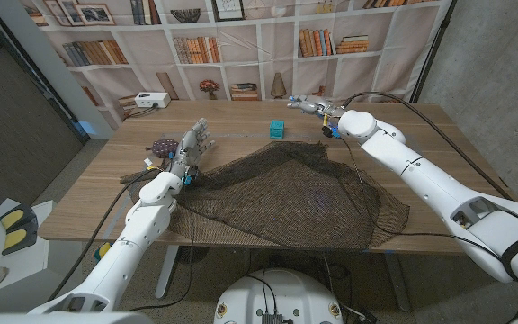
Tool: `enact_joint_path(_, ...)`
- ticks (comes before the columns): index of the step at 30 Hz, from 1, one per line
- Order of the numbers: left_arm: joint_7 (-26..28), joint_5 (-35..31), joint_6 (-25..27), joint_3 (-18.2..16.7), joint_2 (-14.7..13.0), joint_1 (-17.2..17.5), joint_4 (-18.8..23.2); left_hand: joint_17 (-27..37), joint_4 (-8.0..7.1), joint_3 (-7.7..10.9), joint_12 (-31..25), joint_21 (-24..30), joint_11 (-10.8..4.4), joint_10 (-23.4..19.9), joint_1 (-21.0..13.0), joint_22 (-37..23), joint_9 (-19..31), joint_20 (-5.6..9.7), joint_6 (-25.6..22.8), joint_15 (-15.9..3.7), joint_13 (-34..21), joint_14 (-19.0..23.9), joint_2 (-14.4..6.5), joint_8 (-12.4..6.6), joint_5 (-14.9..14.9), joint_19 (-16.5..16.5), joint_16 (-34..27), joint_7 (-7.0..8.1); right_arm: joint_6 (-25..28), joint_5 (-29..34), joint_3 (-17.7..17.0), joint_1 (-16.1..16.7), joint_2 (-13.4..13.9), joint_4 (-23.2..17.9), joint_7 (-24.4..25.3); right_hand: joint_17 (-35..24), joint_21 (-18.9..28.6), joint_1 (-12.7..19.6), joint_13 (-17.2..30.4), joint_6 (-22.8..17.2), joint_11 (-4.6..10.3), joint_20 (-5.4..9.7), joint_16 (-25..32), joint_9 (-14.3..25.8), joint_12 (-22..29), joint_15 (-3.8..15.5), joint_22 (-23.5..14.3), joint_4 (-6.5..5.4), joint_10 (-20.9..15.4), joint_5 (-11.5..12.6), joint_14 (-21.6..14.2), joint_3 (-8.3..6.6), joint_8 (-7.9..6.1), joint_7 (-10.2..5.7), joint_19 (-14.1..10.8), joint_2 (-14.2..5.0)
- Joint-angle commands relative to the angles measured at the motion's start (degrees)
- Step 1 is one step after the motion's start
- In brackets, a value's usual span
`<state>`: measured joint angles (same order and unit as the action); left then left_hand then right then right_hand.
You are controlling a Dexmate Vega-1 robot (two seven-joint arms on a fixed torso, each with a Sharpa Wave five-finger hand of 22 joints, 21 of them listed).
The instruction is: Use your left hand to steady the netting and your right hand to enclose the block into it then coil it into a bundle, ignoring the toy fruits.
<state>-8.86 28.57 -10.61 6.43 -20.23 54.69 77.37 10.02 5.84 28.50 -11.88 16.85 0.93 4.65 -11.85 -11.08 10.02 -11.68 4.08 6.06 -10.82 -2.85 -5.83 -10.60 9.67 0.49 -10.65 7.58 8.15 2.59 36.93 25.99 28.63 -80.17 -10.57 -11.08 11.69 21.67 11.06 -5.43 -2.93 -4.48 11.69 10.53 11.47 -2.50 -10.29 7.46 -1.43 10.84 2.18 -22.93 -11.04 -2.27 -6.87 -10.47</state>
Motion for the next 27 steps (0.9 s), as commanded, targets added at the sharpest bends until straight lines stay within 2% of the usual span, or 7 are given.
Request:
enact_joint_path(1,-0.19,0.3,-0.1,-0.37,0.04,0.43,-0.12,0.28,-0.24,-0.08,-0.32,0.02,0.3,-0.2,0.52,-0.23,0.1,-0.49,-0.46,0.37,-0.09,0.25,-0.17,-0.23,0.12,0.0,-0.57,-0.1,5.71,8.33,4.61,-3.35,-0.41,-1.76,-1.2,-0.26,0.65,0.76,0.3,-0.17,0.77,1.17,0.47,0.31,0.24,1.18,-0.09,-0.04,-0.1,0.44,-0.17,-0.85,-0.03,-0.85,-0.66,-0.36)
enact_joint_path(7,-0.36,0.54,-0.25,-0.55,0.11,0.62,-0.29,0.31,-0.29,-0.11,-0.38,0.0,0.32,-0.37,0.62,-0.26,0.11,-0.44,-0.51,0.25,-0.11,0.43,-0.16,-0.21,0.13,0.0,-0.59,-0.15,8.89,13.11,6.97,-4.79,-1.16,-2.34,-0.97,-0.64,1.12,2.15,0.48,-1.36,0.18,1.53,1.53,0.43,1.15,2.3,-0.14,-0.55,-2.63,0.78,-2.47,-2.17,-0.52,0.2,-2.19,-0.75)
enact_joint_path(9,-0.42,0.62,-0.32,-0.59,0.17,0.61,-0.42,0.32,-0.32,-0.14,-0.39,-0.01,0.26,-0.39,0.68,-0.27,0.11,-0.41,-0.56,0.25,-0.12,0.49,-0.15,-0.22,0.14,0.01,-0.59,-0.15,10.09,15.04,8.04,-5.51,-1.41,-2.54,-1.27,-0.86,1.27,4.16,0.66,-2.57,-0.08,1.69,2.05,0.58,1.32,2.74,-0.14,-0.27,-3.24,1.33,-3.81,-3.88,-0.99,1.22,-2.92,-1.06)
enact_joint_path(11,-0.54,0.68,-0.39,-0.6,0.21,0.58,-0.56,0.33,-0.34,-0.16,-0.4,-0.03,0.31,-0.42,0.73,-0.28,0.11,-0.45,-0.58,0.23,-0.13,0.55,-0.13,-0.21,0.14,0.0,-0.59,-0.14,10.84,17.03,9.14,-6.21,-1.61,-2.69,-1.53,-1.28,1.33,7.72,1.06,-3.18,-0.76,1.89,2.39,0.79,2.01,2.71,-0.14,0.7,-4.71,2.16,-4.79,-6.62,-1.27,2.06,-3.6,-1.08)
enact_joint_path(15,-0.7,0.77,-0.53,-0.64,0.32,0.47,-0.94,0.34,-0.39,-0.19,-0.44,-0.05,0.33,-0.53,0.81,-0.3,0.11,-0.44,-0.56,0.29,-0.15,0.65,-0.12,-0.18,0.15,-0.01,-0.6,-0.11,12.76,22.0,11.69,-7.56,-2.11,-3.06,-1.69,-2.08,1.45,10.25,1.71,-2.82,-1.12,2.08,3.27,1.08,3.23,2.86,-0.17,1.34,-6.29,2.51,-6.72,-8.11,-1.28,2.87,-4.31,-0.54)
enact_joint_path(19,-0.76,0.86,-0.61,-0.75,0.36,0.45,-1.17,0.36,-0.43,-0.22,-0.48,-0.08,0.36,-0.65,0.9,-0.32,0.12,-0.47,-0.58,0.26,-0.16,0.72,-0.11,-0.16,0.16,-0.02,-0.59,-0.13,15.26,27.17,14.56,-9.43,-2.81,-2.96,-3.66,-2.56,1.39,10.93,2.22,-2.04,-1.19,2.08,3.33,1.28,3.77,2.72,-0.19,1.93,-6.13,1.92,-6.8,-7.56,-1.13,3.62,-4.4,1.1)
enact_joint_path(27,-0.87,1.08,-0.99,-1.06,0.47,0.59,-1.48,0.39,-0.52,-0.29,-0.46,-0.12,0.26,-0.63,1.07,-0.36,0.12,-0.54,-0.62,0.23,-0.19,0.76,-0.07,-0.14,0.18,-0.02,-0.55,-0.08,19.51,36.86,19.78,-12.79,-5.17,-1.45,-8.61,-3.79,1.6,11.93,3.24,1.25,-0.72,2.3,3.38,1.64,3.64,3.12,-0.31,2.18,-2.12,0.01,-6.48,-5.71,-0.44,3.76,-5.42,3.17)
